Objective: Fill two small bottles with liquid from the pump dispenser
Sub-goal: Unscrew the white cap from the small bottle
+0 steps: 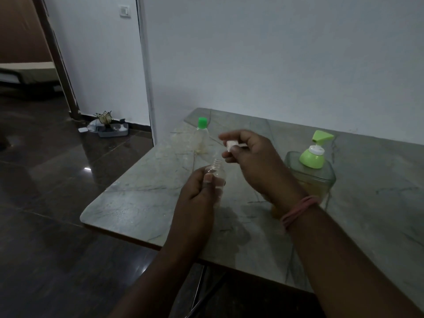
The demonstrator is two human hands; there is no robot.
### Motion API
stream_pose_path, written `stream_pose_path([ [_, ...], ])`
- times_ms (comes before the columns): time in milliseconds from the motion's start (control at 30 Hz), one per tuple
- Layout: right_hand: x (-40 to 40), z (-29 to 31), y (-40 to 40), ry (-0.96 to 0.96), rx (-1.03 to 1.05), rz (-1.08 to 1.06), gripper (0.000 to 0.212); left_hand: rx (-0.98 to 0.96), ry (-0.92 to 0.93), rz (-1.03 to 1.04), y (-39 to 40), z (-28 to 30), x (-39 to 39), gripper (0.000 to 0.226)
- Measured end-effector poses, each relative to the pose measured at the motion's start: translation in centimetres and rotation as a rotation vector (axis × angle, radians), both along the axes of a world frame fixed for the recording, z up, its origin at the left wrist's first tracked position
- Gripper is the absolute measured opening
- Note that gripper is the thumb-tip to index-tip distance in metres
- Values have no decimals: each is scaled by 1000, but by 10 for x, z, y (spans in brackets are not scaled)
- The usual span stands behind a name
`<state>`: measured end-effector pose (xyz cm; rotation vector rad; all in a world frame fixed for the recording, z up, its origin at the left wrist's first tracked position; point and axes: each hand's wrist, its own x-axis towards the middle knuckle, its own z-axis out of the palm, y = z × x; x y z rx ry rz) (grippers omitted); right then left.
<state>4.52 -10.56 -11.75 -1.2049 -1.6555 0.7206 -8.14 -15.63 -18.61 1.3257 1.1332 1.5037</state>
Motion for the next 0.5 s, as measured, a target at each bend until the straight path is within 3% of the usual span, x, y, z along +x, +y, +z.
stream_pose_path([
  [167, -20, -45, 22, -37, -90, -205, 17, 5, 13, 57, 2, 0, 0, 29],
  [333, -18, -61, 28, -231, 18, -263, 6, -13, -10, 85, 2, -1, 1, 26],
  [433, -16, -64, 28, -224, -11, -260, 14, -20, -15, 106, 3, 0, 1, 24],
  [500, -14, -61, 23, -198, -65, -202, 32, -25, -22, 110, 2, 1, 2, 24],
])
